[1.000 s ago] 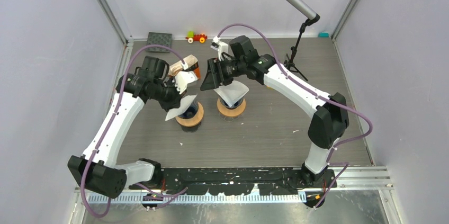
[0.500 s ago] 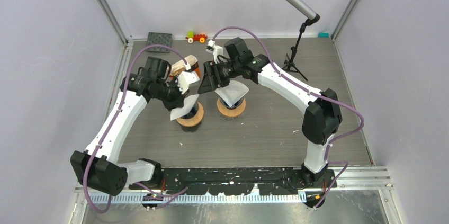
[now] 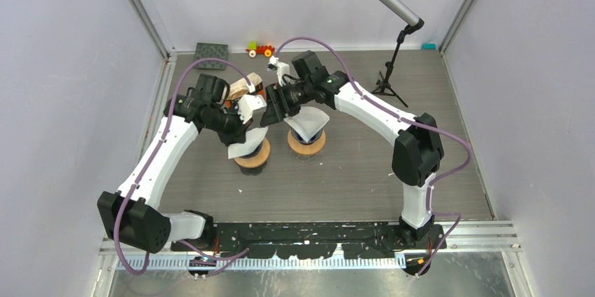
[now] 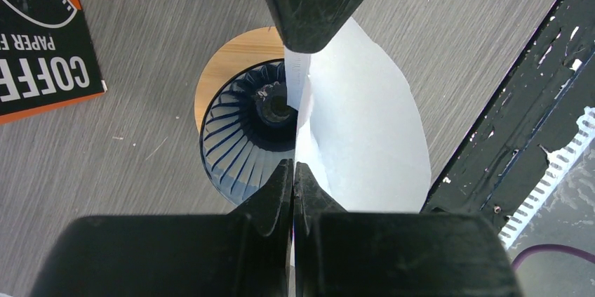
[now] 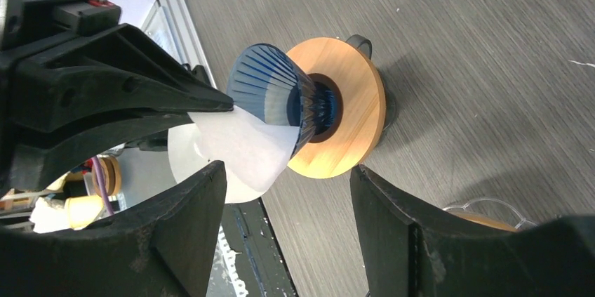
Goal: Place the coffee filter in the dripper
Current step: Place the coffee filter in the coffee dripper.
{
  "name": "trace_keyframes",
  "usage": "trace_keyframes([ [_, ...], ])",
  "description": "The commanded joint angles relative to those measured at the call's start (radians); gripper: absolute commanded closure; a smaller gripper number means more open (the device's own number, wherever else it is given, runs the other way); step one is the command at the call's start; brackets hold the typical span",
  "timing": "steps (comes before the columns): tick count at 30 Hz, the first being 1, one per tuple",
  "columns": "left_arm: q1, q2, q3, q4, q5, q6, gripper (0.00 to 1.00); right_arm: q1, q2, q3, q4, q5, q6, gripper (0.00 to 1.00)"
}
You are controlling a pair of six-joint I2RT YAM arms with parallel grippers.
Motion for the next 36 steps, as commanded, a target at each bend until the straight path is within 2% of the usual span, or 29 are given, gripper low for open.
trace_keyframes([
  [1, 0.006, -0.002, -0.008, 0.028, 0.031, 0.02, 1.0, 0.01, 0.017, 0.052, -0.01, -0.018, -0.042, 0.3],
  [22, 0.008, 0.003, -0.025, 0.049, 0.025, 0.0, 1.0, 0.035, 0.012, 0.078, -0.059, -0.019, -0.131, 0.3],
  [36, 0.015, -0.029, -0.032, 0.049, 0.03, -0.004, 1.0, 0.044, 0.077, 0.126, -0.088, 0.007, -0.151, 0.36],
])
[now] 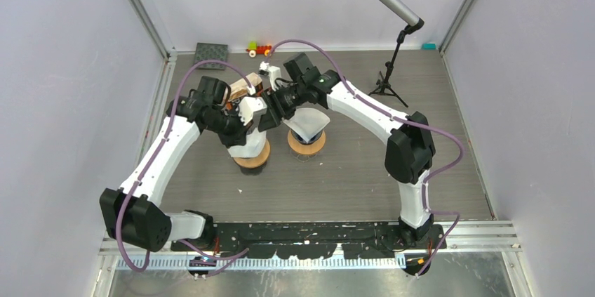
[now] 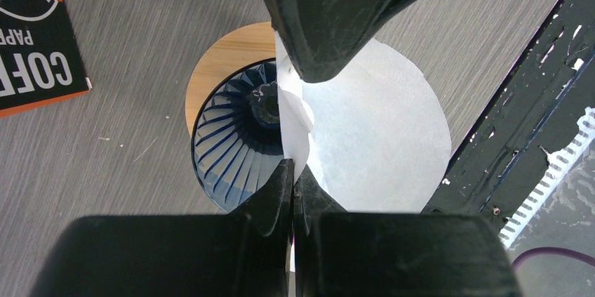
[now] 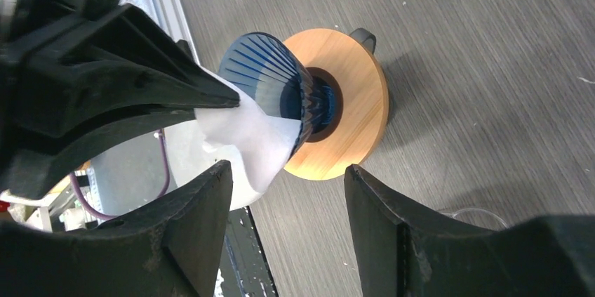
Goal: Place the coffee filter in the dripper
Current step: Place the coffee filter in the coffee dripper.
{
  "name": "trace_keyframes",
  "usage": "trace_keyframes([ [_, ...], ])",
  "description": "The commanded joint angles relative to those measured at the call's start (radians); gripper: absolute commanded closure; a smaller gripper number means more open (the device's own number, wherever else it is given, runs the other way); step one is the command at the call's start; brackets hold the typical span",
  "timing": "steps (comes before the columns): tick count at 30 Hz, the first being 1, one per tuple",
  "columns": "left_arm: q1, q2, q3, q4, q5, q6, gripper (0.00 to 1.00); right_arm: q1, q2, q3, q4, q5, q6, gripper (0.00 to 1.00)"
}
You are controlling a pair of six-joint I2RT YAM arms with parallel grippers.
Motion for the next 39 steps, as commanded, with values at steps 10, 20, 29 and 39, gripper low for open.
trace_keyframes([
  [10, 0.009, -0.046, 0.038, 0.032, 0.005, -0.057, 0.74, 0.021, 0.026, 0.05, -0.005, 0.01, -0.025, 0.38],
  [20, 0.011, -0.091, 0.08, 0.0, -0.09, -0.173, 0.42, 0.026, 0.025, 0.052, -0.003, 0.009, -0.014, 0.42],
  [29, 0.011, -0.126, 0.046, -0.035, -0.103, -0.202, 0.44, 0.027, 0.012, 0.049, -0.001, 0.014, -0.001, 0.43],
  [39, 0.011, -0.149, -0.002, -0.032, -0.103, -0.229, 0.5, 0.031, 0.005, 0.053, 0.0, 0.021, 0.01, 0.44],
])
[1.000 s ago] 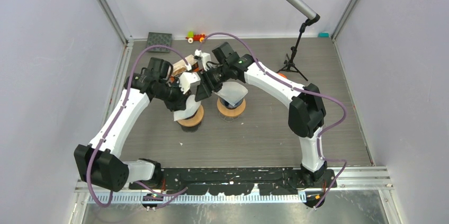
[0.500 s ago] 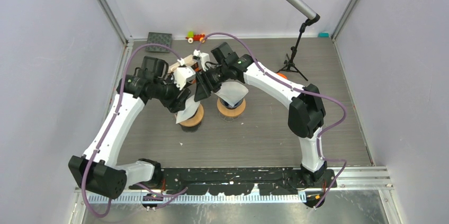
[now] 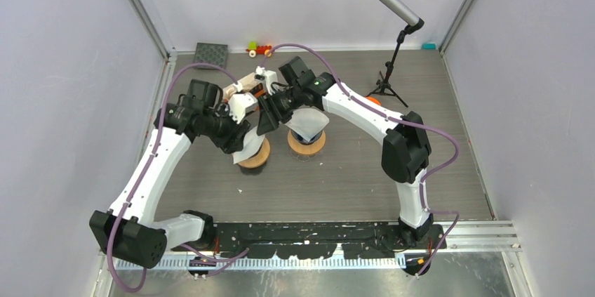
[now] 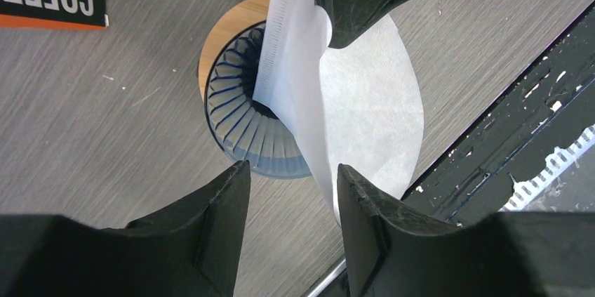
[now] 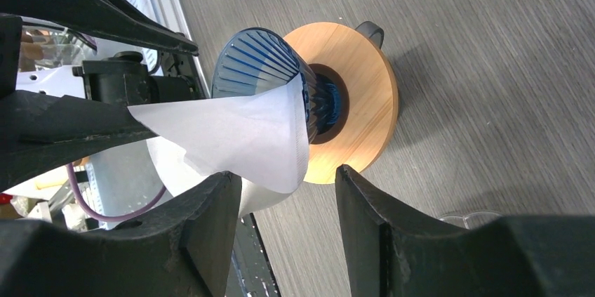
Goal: Place the coffee filter in the dripper
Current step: Place the coffee filter in the coffee dripper.
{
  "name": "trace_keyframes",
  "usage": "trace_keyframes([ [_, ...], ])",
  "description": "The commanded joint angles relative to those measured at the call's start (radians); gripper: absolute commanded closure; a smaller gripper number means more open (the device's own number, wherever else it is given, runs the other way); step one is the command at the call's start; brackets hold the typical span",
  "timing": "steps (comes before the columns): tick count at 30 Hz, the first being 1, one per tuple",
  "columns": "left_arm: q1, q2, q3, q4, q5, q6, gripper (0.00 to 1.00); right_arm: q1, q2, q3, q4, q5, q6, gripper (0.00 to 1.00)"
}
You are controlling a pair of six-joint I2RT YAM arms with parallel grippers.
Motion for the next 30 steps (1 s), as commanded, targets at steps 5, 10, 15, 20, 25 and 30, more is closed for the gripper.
trace_keyframes([
  [5, 0.004, -0.081, -0.046, 0.015, -0.014, -0.056, 0.53, 0.009, -0.027, 0.037, 0.018, 0.008, 0.014, 0.44],
  [10, 0.004, -0.076, -0.051, 0.012, -0.008, -0.039, 0.76, 0.009, -0.031, 0.042, 0.018, 0.012, 0.015, 0.43],
  [15, 0.004, -0.031, 0.007, -0.033, 0.023, 0.062, 1.0, 0.009, -0.033, 0.056, 0.009, 0.016, 0.02, 0.39],
  [20, 0.004, 0.032, 0.087, -0.122, 0.053, 0.252, 1.0, 0.01, -0.034, 0.069, 0.005, 0.02, 0.022, 0.36],
  [25, 0.004, 0.113, 0.192, -0.225, 0.081, 0.399, 1.0, 0.01, -0.027, 0.071, -0.003, 0.026, 0.012, 0.36],
  [30, 0.003, 0.173, 0.265, -0.33, 0.116, 0.535, 1.0, 0.01, -0.024, 0.071, -0.005, 0.017, 0.009, 0.35],
])
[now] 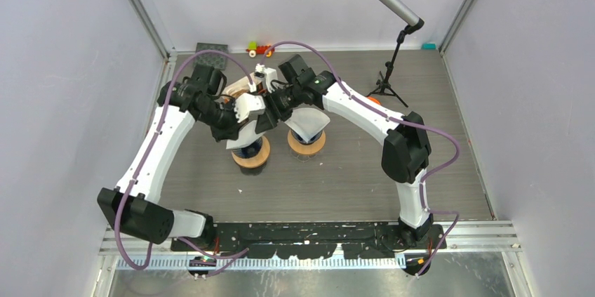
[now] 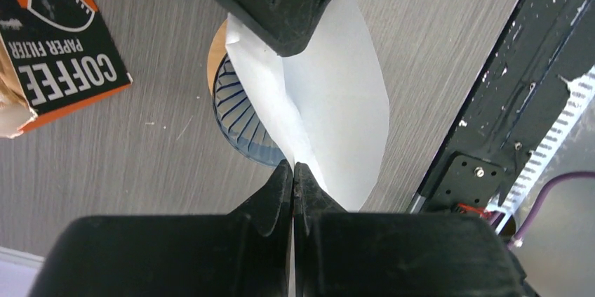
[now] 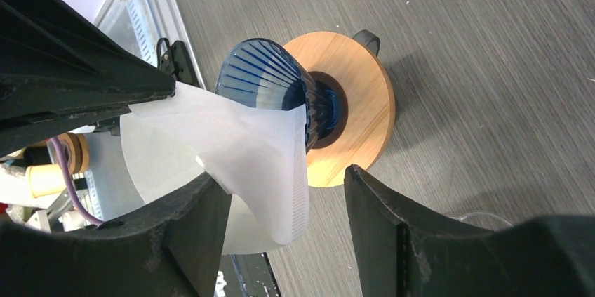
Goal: Place the coffee filter in the dripper
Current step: Place the coffee filter in the coffee dripper.
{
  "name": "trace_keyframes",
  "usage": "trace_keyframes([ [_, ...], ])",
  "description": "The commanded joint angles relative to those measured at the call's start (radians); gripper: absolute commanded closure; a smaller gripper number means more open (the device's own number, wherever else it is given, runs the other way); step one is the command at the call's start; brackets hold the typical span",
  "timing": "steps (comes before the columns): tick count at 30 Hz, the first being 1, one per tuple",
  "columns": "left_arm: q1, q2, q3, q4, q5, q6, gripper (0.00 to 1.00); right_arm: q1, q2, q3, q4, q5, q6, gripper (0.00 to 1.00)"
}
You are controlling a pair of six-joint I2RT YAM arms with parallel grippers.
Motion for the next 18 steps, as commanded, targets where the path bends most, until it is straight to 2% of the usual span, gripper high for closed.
trace_keyframes([
  [1, 0.003, 0.038, 0.077, -0.136, 0.055, 0.183, 1.0, 0.007, -0.025, 0.046, 0.001, -0.004, -0.004, 0.36],
  [11, 0.003, 0.08, 0.094, -0.168, 0.028, 0.272, 1.0, 0.024, -0.018, 0.033, -0.002, -0.018, -0.015, 0.5],
  [18, 0.003, 0.089, 0.093, -0.154, 0.01, 0.265, 1.0, 0.034, -0.027, 0.024, -0.015, 0.019, -0.03, 0.7],
])
